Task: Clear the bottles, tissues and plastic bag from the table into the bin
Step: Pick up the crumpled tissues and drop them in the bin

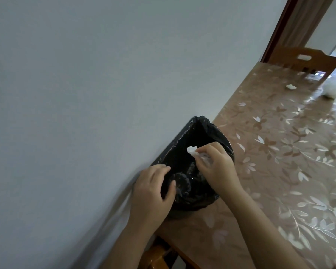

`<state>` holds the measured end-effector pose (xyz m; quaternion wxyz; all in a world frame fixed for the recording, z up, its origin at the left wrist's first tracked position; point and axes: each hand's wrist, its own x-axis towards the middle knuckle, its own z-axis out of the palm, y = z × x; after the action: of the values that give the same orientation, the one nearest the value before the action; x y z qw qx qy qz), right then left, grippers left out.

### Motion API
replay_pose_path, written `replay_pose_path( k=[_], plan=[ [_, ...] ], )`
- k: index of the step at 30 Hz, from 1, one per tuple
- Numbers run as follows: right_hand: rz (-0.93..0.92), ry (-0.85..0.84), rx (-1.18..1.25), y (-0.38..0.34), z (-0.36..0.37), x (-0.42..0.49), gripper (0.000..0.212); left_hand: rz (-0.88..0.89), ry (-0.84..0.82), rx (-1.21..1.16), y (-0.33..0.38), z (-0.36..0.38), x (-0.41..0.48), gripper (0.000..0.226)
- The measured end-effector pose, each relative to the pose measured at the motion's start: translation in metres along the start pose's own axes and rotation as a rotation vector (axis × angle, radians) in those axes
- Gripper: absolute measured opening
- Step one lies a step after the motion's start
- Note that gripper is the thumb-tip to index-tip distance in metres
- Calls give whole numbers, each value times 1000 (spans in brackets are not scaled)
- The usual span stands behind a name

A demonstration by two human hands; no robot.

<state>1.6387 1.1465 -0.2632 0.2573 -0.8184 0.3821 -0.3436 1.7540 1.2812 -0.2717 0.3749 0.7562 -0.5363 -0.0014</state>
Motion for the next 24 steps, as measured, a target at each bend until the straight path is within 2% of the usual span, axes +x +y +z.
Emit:
replay_pose_path(
  k=[10,17,24],
  plan=[
    [-71,-71,-225,-17,2,-15,24,69,-8,142,-4,-10,-11,38],
    [-78,-52,-326,-36,-9,-51,29,128,6,191,4,-24,-25,39],
    [-14,-14,-392,-51,-27,-102,33,161,25,106,21,-23,-50,39]
  ],
)
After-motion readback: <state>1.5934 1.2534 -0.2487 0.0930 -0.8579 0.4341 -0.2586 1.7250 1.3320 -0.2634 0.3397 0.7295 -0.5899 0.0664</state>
